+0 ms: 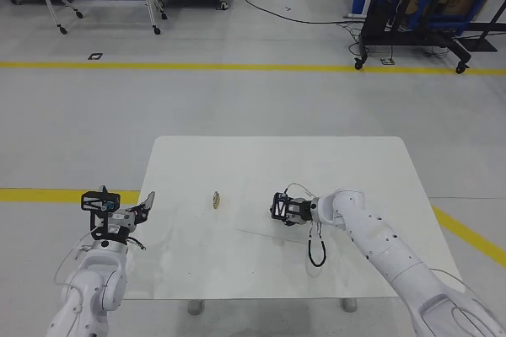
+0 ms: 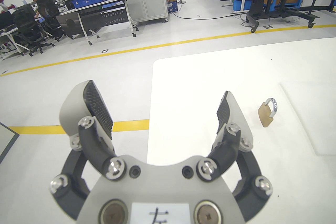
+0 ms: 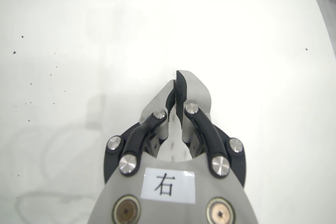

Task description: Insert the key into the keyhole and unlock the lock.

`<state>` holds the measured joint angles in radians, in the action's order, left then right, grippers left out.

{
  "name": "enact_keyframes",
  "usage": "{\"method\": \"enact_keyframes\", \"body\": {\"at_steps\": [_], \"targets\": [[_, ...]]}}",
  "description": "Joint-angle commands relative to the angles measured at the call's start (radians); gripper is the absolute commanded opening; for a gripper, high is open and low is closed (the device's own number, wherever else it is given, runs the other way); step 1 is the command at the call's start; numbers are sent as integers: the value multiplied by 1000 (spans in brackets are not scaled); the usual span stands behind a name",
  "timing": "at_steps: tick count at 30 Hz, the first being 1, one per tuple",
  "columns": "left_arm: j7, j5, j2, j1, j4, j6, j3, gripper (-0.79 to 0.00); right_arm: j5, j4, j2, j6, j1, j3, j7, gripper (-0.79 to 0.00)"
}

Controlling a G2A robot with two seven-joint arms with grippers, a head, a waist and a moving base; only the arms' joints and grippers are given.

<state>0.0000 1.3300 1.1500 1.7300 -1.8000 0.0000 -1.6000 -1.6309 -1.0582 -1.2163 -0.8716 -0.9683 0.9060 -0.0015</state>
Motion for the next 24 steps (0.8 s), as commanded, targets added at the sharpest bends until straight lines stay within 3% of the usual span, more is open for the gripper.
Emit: {"method": "enact_keyframes", "body": {"at_steps": [1, 8, 14, 20, 24], "targets": [[0, 0, 0, 0, 0, 0, 0, 0, -7, -13, 4, 11, -8, 7, -11, -785], [0, 0, 0, 0, 0, 0, 0, 0, 16, -46, 16, 39, -33, 40, -48, -785], [0, 0, 0, 0, 0, 0, 0, 0, 97, -106, 36, 105, -107, 121, -216, -785], [0, 0, 0, 0, 0, 0, 0, 0, 308, -119, 53, -28, -183, 208, -400, -785], [0, 0, 0, 0, 0, 0, 0, 0, 462, -81, 58, -141, -198, 225, -443, -785]]}}
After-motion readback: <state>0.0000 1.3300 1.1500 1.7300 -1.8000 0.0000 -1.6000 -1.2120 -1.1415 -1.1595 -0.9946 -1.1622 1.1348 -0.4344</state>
